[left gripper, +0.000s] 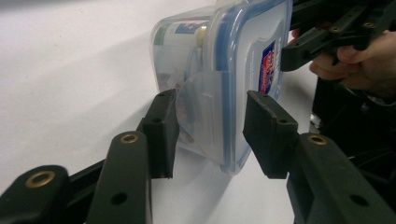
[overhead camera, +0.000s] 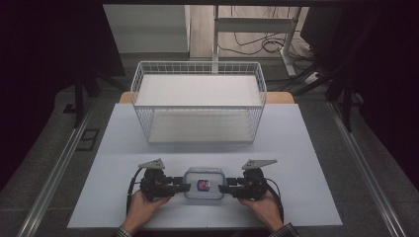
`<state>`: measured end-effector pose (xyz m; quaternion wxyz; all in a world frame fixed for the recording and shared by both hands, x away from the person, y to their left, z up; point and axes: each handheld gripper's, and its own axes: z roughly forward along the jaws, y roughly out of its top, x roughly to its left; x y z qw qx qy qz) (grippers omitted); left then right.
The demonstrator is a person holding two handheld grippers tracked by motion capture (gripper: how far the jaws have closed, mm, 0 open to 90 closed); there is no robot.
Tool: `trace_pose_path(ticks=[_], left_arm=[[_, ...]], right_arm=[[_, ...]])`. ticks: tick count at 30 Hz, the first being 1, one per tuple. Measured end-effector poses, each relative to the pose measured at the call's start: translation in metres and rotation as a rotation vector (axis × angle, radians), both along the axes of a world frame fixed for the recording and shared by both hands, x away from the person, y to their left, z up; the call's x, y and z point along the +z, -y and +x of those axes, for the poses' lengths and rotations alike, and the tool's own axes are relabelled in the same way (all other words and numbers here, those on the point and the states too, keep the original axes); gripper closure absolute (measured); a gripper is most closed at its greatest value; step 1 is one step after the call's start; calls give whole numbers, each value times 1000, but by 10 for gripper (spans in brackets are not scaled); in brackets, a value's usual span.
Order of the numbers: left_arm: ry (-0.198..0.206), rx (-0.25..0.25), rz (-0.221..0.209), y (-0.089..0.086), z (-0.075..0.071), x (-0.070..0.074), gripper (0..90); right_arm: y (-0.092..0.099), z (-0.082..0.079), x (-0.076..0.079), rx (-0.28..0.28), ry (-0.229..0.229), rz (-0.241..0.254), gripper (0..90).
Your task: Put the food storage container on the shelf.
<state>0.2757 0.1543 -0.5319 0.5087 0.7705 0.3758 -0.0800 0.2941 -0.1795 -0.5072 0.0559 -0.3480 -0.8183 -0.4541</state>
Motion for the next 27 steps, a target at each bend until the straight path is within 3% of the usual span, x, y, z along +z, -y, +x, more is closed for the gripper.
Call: trace_pose_path(ticks=[2,3,4,5,6,8,12,18,21,27], left_arm=[[-5,4,-10,0,0,0,557],[-6,7,-48,-3,1,3,560],[-6,7,-48,-3,1,3,566],[-3,8,-84,-7,2,7,569],[-3,8,-84,-7,2,7,570],[3,0,-101,-10,3,11,570],[13,-2,-104,-13,4,21,585],[28,-7,-105,-12,10,32,587],[42,-12,-99,-8,15,44,589],[53,-1,-110,-9,25,62,588]], right_arm=[[0,0,0,-1,-1,1,549],[1,0,2,0,5,16,554],[1,0,2,0,5,16,554],[3,1,5,-2,1,49,560],[3,1,5,-2,1,49,560],[6,2,10,-2,6,97,579],[6,5,17,4,5,129,579],[6,10,29,4,21,128,578],[10,17,41,-11,38,150,575],[10,30,62,-6,50,148,574]])
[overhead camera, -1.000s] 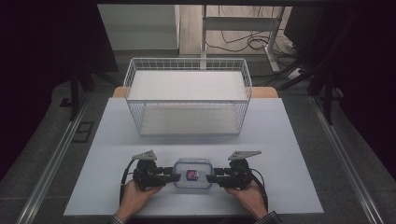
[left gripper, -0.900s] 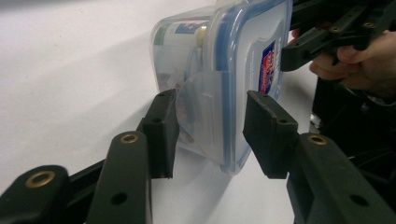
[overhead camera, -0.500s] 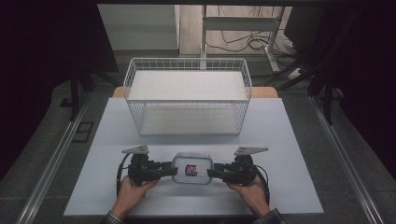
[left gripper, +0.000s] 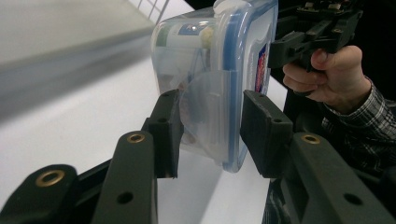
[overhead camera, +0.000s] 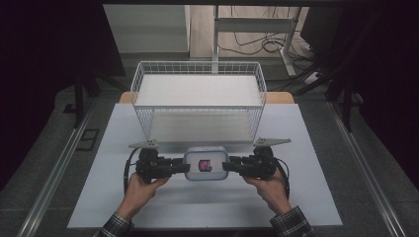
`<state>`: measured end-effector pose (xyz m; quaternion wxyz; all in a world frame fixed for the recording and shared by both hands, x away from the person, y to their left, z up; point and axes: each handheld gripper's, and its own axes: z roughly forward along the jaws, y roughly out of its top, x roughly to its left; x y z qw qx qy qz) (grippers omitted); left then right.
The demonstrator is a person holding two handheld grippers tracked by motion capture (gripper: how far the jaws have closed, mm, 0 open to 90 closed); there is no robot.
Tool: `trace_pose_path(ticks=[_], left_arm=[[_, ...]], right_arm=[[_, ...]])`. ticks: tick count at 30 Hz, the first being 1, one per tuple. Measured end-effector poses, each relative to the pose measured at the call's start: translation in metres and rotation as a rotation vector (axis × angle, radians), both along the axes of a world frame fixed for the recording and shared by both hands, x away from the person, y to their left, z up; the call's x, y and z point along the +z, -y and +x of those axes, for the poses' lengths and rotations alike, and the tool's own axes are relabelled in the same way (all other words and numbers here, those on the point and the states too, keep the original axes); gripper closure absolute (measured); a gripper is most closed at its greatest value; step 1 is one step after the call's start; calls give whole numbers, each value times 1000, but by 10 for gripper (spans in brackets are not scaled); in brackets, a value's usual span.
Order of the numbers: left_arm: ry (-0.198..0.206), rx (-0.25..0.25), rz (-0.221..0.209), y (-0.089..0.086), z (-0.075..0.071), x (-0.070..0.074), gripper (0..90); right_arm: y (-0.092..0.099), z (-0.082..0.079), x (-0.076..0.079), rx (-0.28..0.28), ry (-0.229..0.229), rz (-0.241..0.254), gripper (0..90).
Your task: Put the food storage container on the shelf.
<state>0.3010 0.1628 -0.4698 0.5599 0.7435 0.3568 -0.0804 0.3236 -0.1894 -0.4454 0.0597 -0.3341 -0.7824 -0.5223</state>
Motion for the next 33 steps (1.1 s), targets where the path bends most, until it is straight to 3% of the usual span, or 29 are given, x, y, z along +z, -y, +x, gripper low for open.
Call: trace_pose_path(ticks=[9,19,22,33], left_arm=[[8,18,-10,-7,13,26,588],[41,46,-5,-16,33,70,588],[44,52,-9,-17,44,84,588],[61,69,-19,-22,79,122,585]], right_arm=[[-7,18,28,8,8,-7,574],[-17,42,67,12,39,22,573],[-19,53,82,2,50,29,572],[-23,82,114,-27,57,61,573]])
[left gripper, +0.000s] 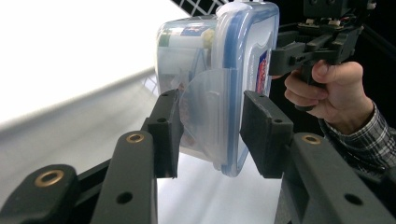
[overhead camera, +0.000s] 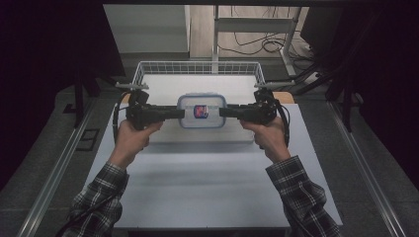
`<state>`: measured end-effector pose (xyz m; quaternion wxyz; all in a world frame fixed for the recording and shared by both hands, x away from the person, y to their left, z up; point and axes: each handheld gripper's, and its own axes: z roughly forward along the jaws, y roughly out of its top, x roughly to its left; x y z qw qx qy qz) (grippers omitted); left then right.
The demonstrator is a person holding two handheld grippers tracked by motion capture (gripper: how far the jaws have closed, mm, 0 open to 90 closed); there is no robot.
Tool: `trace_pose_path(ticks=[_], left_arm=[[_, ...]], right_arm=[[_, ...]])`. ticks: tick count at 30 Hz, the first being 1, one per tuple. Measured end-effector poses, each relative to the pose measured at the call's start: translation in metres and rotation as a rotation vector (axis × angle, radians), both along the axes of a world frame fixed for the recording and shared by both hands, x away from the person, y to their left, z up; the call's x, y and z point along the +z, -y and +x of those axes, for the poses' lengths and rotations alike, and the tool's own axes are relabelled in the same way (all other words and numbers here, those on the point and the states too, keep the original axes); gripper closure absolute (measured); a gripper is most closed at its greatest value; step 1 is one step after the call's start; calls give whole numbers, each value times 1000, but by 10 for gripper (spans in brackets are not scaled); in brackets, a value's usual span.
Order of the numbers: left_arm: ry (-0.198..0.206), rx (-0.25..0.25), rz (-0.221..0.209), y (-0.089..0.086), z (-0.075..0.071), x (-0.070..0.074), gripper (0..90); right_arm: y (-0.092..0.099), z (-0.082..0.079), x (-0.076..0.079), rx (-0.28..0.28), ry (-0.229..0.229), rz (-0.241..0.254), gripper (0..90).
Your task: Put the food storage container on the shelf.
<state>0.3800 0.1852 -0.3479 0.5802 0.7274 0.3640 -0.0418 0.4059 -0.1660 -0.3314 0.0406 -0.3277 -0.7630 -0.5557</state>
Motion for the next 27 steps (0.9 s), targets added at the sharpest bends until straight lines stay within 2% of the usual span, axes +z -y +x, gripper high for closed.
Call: trace_pose_path(ticks=[4,5,6,7,10,11,12,15,21,24,27], left_arm=[[7,0,1,-1,15,12,584],[7,1,-3,-2,23,15,584],[7,1,-3,-2,23,15,583],[1,1,-6,-2,31,17,583],[-5,5,-11,-3,39,16,583],[-10,7,-12,-4,45,16,582],[-10,7,-12,-4,45,16,582],[-28,13,-15,-6,56,12,582],[-58,30,-24,-5,68,4,579],[-59,37,-27,-5,70,2,577],[-53,46,-12,-4,72,1,562]], right_arm=[[-2,13,12,-11,6,5,573],[-2,19,16,-16,8,7,573],[-2,19,16,-16,8,7,573],[-3,26,18,-23,6,7,572],[-3,33,19,-27,2,9,572],[-4,41,19,-31,-2,10,572],[-4,41,19,-31,-2,10,572],[-6,54,15,-37,-19,17,571],[-8,68,7,-52,-57,25,568],[-8,71,5,-56,-65,25,567],[-9,76,3,-64,-80,27,560]])
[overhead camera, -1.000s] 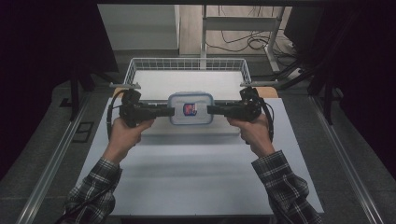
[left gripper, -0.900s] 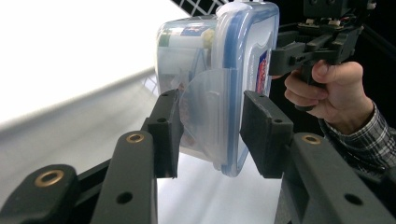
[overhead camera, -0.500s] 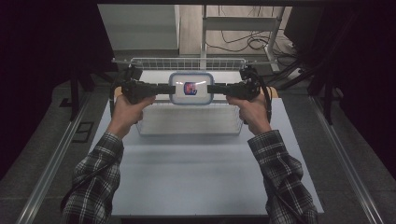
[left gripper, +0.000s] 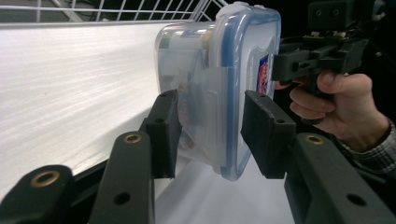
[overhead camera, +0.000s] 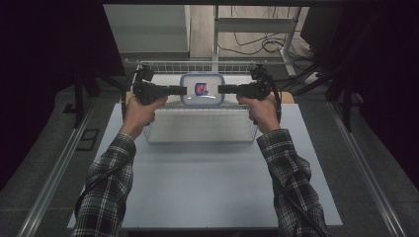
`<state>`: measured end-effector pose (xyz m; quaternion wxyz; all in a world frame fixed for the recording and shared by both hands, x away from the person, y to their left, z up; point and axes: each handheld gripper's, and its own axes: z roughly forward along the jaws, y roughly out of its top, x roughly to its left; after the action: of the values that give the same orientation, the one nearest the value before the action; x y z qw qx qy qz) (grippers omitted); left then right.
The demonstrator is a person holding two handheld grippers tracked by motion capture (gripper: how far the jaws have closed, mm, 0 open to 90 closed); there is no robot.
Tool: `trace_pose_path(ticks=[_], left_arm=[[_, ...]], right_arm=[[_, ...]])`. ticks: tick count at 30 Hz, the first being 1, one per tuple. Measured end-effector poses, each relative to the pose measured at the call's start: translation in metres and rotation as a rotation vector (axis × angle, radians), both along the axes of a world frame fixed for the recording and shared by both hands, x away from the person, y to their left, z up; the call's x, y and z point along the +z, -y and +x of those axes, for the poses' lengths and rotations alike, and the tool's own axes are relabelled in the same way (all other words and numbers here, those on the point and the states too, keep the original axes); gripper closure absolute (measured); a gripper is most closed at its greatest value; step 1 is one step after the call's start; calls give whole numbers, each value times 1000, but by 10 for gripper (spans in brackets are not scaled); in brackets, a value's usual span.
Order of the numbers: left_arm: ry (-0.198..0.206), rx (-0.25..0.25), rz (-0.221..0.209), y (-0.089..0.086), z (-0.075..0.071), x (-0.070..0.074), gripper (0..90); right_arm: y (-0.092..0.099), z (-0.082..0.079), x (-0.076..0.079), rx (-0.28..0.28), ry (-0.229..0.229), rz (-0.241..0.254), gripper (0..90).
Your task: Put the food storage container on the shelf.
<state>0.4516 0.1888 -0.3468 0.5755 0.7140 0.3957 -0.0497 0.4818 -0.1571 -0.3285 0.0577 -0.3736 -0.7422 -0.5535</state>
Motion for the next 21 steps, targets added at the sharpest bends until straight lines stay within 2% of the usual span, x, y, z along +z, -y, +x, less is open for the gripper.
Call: trace_pose_path(ticks=[5,8,11,13,14,15,17,21], left_arm=[[25,29,53,5,1,4,538],[23,32,80,6,3,6,540],[19,38,82,6,5,6,534],[22,55,89,6,6,6,515],[28,88,106,8,6,8,500],[28,88,106,8,6,8,506],[37,115,140,8,7,10,490],[53,147,172,10,7,13,476]], right_arm=[[-2,3,0,-18,8,-9,550],[-5,2,3,-56,35,-77,550],[-6,3,3,-66,39,-89,564],[-8,3,4,-70,48,-106,571],[-11,2,3,-71,54,-133,577],[-11,2,3,-71,54,-133,577],[-13,2,3,-90,59,-134,572],[-13,2,5,-101,62,-135,584]])
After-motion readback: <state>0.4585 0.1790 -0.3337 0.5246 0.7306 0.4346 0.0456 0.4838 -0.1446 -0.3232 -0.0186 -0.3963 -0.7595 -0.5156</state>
